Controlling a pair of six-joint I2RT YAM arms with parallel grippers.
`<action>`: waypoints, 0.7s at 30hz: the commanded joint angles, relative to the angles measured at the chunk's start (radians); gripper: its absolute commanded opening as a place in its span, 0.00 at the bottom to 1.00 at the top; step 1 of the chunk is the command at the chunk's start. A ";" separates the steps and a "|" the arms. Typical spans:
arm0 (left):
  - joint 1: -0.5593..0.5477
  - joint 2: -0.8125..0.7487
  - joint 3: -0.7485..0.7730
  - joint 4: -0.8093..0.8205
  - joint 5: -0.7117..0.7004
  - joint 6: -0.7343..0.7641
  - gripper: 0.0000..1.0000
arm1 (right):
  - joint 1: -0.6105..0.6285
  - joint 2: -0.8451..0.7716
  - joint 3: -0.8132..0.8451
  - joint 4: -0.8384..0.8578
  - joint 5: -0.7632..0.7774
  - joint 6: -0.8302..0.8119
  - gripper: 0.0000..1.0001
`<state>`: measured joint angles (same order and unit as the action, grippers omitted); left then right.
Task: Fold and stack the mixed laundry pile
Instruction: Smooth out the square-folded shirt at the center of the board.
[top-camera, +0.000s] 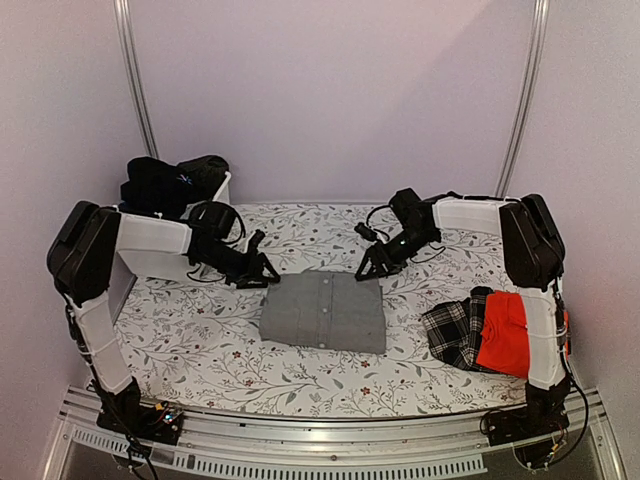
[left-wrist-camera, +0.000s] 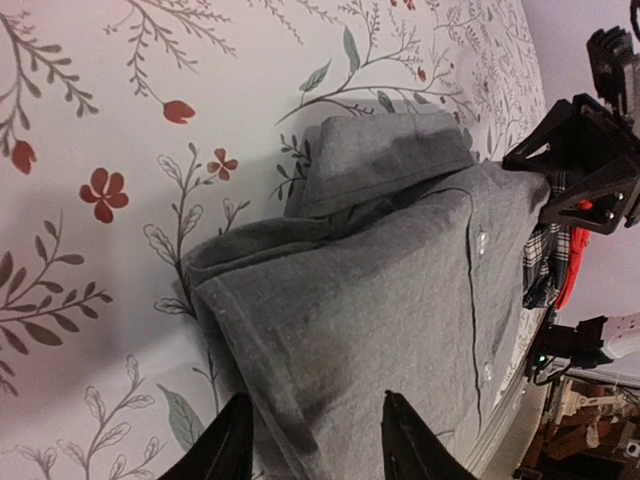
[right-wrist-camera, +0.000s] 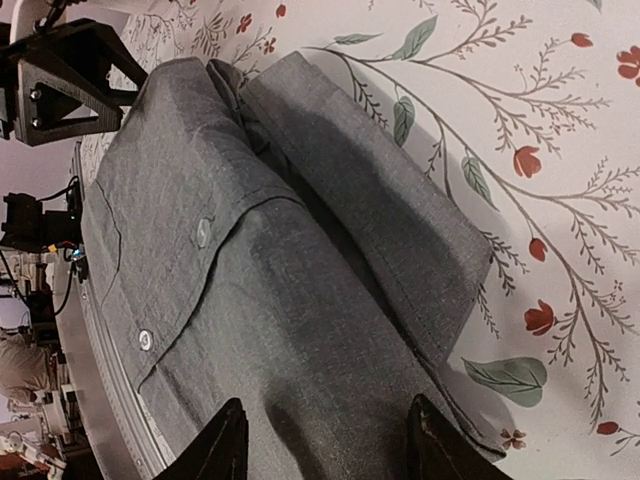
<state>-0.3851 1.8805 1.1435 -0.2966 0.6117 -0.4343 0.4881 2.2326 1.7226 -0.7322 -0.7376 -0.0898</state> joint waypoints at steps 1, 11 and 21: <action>0.005 0.049 0.009 0.100 0.061 -0.048 0.37 | -0.001 0.023 -0.003 -0.017 0.014 -0.018 0.45; 0.004 -0.003 0.051 0.126 0.090 -0.034 0.00 | -0.002 -0.066 0.005 -0.057 0.037 -0.002 0.00; -0.003 0.049 0.134 0.135 0.072 0.020 0.00 | -0.039 -0.128 -0.118 -0.058 0.184 0.006 0.00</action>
<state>-0.3882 1.9007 1.2247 -0.1932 0.6960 -0.4572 0.4721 2.1246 1.6352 -0.7666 -0.6781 -0.0834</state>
